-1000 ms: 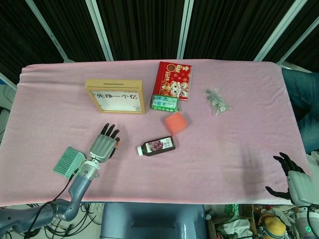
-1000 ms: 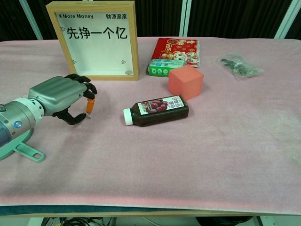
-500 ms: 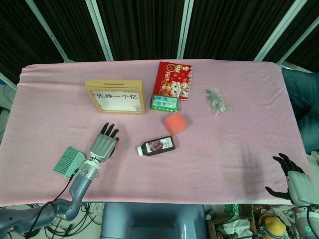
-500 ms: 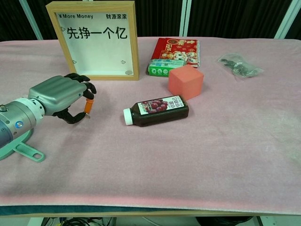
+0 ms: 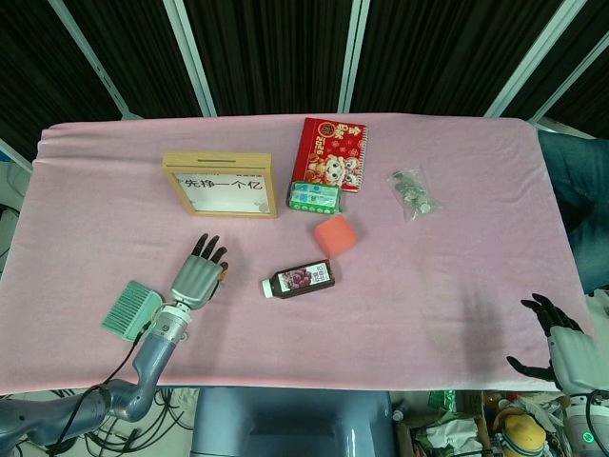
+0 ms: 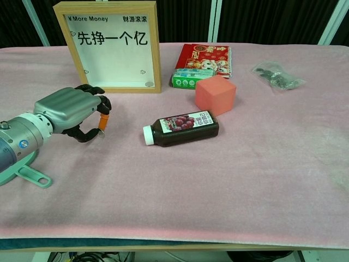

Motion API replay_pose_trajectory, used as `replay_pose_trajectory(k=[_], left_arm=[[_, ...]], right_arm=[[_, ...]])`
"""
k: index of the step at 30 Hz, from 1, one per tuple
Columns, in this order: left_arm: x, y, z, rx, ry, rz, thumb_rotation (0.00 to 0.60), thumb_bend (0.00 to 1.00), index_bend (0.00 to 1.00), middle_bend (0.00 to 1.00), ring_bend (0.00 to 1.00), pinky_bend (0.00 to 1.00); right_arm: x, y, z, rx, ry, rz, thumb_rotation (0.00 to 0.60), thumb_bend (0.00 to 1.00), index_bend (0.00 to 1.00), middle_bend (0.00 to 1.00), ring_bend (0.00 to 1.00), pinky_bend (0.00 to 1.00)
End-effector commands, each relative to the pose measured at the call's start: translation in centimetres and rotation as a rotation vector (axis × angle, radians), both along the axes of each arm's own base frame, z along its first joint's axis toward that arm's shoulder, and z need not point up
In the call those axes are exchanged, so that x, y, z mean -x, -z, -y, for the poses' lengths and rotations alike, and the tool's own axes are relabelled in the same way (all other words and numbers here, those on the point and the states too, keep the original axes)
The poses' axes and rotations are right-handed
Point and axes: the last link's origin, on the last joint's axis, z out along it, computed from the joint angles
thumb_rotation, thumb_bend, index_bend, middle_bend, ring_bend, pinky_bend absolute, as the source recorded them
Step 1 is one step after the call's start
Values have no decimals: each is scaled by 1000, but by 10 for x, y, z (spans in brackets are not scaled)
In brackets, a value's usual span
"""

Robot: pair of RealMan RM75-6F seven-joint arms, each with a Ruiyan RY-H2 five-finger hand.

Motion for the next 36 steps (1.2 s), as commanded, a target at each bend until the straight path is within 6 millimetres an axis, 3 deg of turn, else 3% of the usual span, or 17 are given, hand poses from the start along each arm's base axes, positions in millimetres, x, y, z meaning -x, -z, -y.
replay_pose_trajectory(k=[1,16,25,36], left_arm=[[-1,0,0,-4,2,4,600,494,612,216,0,0],[-19,-21,10,-44,87,29,600,494,618,219,0,0],[-48,-70,22,-101,190,34,600,493,630,224,0,0],[-86,-130,-5,-201,188,45,600,494,637,234,0,0]], right_arm=[[0,0,0,0,1,1,600,71,189,75,137,202],[0,-1,0,6,2,3,600,72,189,75,137,202],[0,-2,0,14,5,3,600,72,190,75,137,202],[-1,-3,-1,22,4,6,600,73,189,75,137,202]])
